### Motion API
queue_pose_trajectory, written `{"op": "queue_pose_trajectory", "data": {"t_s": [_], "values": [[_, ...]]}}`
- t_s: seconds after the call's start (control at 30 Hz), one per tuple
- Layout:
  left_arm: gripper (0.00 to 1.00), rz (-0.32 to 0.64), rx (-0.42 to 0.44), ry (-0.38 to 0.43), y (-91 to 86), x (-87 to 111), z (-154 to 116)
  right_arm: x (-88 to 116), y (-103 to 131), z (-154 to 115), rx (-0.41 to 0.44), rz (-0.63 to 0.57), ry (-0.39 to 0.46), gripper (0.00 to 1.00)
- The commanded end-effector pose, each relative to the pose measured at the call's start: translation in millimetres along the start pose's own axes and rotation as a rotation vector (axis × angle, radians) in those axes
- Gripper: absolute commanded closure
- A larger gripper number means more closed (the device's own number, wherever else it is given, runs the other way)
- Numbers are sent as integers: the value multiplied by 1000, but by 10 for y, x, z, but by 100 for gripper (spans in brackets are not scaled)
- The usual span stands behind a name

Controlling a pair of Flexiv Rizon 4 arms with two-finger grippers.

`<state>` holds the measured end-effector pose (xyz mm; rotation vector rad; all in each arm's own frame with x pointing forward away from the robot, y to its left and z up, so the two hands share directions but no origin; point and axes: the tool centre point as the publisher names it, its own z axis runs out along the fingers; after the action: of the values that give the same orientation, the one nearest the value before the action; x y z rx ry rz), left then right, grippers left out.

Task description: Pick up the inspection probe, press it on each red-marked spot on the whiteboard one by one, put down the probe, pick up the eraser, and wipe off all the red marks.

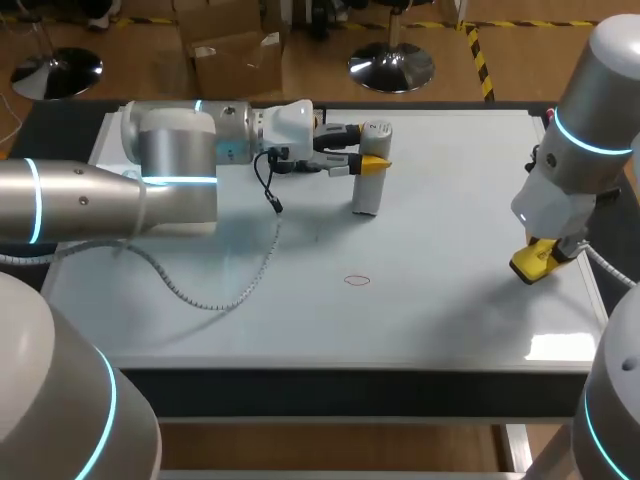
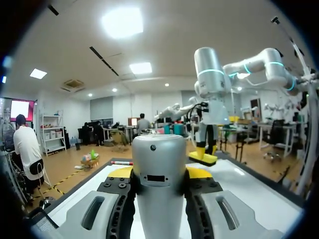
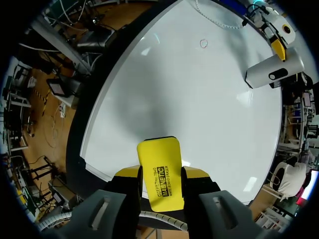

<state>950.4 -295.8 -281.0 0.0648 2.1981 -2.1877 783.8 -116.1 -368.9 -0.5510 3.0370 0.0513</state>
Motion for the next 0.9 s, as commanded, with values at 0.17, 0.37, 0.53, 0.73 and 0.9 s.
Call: {"op": "queue_pose_trajectory", "data": {"t_s": [0.17, 0.37, 0.53, 0.73, 0.9], "values": [[100, 2, -16, 6, 14, 26, -8, -3, -6, 0, 1, -1, 2, 100], [100, 2, -19, 6, 14, 28, -12, -3, -6, 0, 1, -1, 2, 100], [100, 3, -19, 5, 4, 29, -31, -3, -6, 0, 1, -1, 2, 100], [100, -1, -12, -9, -40, 31, -61, -3, -6, 0, 1, -1, 2, 100], [100, 2, -13, -8, -127, 72, -72, -3, -6, 0, 1, -1, 2, 100]]}}
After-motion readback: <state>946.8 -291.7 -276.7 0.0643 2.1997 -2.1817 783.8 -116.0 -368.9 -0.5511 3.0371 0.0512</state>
